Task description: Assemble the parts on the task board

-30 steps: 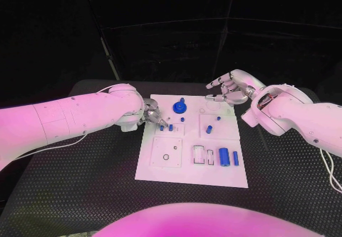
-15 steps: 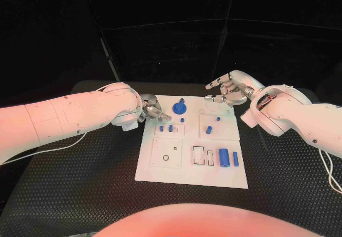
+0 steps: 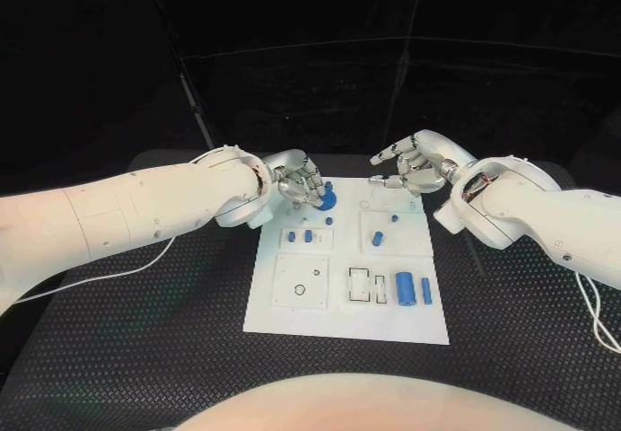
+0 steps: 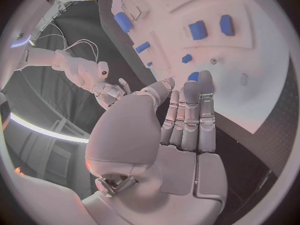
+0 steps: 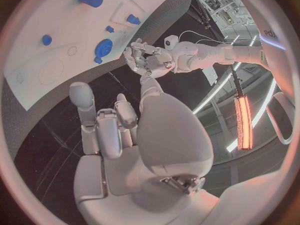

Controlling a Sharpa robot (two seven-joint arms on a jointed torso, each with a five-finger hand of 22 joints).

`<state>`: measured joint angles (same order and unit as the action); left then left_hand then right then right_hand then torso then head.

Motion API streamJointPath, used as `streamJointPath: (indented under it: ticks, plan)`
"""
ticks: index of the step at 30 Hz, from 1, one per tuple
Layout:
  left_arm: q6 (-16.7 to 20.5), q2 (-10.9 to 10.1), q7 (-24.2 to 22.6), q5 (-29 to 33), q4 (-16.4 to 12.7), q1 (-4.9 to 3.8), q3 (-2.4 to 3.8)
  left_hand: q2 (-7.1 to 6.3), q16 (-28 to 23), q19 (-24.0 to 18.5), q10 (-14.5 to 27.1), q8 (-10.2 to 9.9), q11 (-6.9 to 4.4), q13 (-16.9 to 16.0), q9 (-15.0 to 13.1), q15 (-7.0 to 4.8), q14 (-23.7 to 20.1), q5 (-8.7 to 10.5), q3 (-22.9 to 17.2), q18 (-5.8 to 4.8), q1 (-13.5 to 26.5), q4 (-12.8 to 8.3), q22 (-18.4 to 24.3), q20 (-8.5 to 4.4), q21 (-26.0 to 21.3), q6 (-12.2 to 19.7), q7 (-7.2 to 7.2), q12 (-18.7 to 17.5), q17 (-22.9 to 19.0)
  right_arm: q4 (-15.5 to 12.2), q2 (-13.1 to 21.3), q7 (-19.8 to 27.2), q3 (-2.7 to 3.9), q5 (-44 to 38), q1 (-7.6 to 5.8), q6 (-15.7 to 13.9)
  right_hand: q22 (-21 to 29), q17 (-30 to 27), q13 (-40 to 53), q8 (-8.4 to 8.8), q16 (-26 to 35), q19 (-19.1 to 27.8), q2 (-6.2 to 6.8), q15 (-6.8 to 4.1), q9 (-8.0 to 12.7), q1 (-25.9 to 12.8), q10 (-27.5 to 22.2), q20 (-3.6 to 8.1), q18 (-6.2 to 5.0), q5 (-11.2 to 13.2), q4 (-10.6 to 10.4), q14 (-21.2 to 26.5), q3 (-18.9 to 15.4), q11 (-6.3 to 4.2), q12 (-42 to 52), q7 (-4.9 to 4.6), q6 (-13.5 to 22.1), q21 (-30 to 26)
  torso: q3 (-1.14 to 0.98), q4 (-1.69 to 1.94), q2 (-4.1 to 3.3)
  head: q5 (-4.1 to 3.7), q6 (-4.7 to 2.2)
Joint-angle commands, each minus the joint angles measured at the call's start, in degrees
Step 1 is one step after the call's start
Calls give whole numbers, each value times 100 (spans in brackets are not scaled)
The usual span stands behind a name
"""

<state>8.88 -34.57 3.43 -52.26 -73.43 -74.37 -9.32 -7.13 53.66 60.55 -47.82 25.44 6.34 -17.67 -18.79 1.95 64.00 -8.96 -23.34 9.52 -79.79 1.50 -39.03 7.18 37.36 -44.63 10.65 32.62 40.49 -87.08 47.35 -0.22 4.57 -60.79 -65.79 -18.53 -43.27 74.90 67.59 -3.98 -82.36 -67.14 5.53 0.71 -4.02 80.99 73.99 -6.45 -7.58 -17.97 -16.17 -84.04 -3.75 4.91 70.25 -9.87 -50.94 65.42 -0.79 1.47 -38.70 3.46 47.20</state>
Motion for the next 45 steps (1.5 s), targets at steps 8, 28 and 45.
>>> streamJointPath:
  ticks: [8, 28, 45]
  plan:
    - [213, 453, -1316, -1079, 467, 133, -177, -200, 364, 511, -263, -832, 26, 946, 778, -31, 714, 56, 216, 100, 143, -128, 157, 11, -62, -398, -74, -1038, 101, -25, -26, 67, 2, 20, -10, -58, 5, 207, -26, -37, 23, 21, -68, -39, -9, -3, -60, 1, -97, -27, 12, -286, -30, -8, -46, -2, -42, -21, 13, 8, -6, -83, -59]
    - [-280, 857, -692, -2563, 1014, 243, -218, -16, 2156, 1594, -484, -1284, -54, 1370, 1258, -119, 1873, 51, 849, -78, 146, -217, -869, -73, 1141, -816, -171, -1189, 1927, -38, -23, 62, 2, 19, -10, -71, 177, 39, -180, -37, 141, 106, -98, -45, -7, 33, -183, 7, -125, -41, 27, -240, -32, -13, -191, 1, -44, -127, 15, 15, -4, -121, -51]
    - [-520, 931, -585, -2695, 1108, 267, -217, 170, 2288, 1783, -787, -1325, -117, 1390, 1344, -169, 1961, 42, 701, -157, 57, -250, -1342, -113, 1601, -1140, -267, -1182, 2000, -35, -24, 62, 2, 19, -10, -50, 190, 28, -190, -36, 150, 112, -99, -45, -7, 36, -191, 7, -127, -42, 29, -236, -34, -14, -201, 2, -44, -136, 7, 7, -4, -113, -26]
